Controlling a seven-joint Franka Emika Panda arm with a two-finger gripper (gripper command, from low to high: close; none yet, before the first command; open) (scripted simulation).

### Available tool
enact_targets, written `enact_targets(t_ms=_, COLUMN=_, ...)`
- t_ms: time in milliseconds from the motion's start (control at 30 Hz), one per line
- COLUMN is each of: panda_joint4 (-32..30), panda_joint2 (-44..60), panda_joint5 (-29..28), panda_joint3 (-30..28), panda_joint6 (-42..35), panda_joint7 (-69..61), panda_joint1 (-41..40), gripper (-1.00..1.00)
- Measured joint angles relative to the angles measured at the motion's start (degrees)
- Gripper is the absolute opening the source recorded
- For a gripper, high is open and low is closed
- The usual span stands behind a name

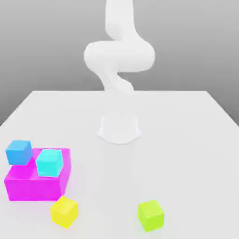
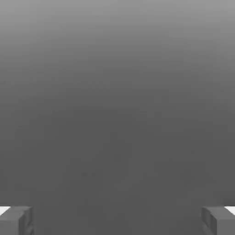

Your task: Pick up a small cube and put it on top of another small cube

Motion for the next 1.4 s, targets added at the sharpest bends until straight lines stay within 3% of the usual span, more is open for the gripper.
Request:
enact_targets(t_ms=767, panda_joint4=-12.9, panda_joint2=48.1, panda_joint5=-1.2, panda_joint3=2.8, panda_joint6=22.2, panda_joint7=-7.8, panda_joint1=6.0, gripper=0.00)
enact_targets(t_ms=967, panda_joint4=-12.1, panda_joint2=60.6, panda_joint5=-2.7, panda_joint3=1.9, panda_joint6=31.1, panda_joint7=-7.3, panda_joint1=7.2, gripper=0.00)
enact_targets(t_ms=1000, panda_joint4=-11.8, panda_joint2=62.3, panda_joint5=-2.9, panda_joint3=1.7, panda_joint6=32.4, panda_joint7=-7.2, panda_joint1=7.3, gripper=-1.00)
enact_targets(t_ms=1233, panda_joint4=-11.7, panda_joint2=62.5, panda_joint5=-3.1, panda_joint3=1.7, panda_joint6=32.6, panda_joint7=-7.0, panda_joint1=7.3, gripper=-1.00)
enact_targets(t_ms=1400, panda_joint4=-13.5, panda_joint2=53.5, panda_joint5=-1.9, panda_joint3=2.8, panda_joint6=25.4, panda_joint7=-7.9, panda_joint1=6.4, gripper=-1.00)
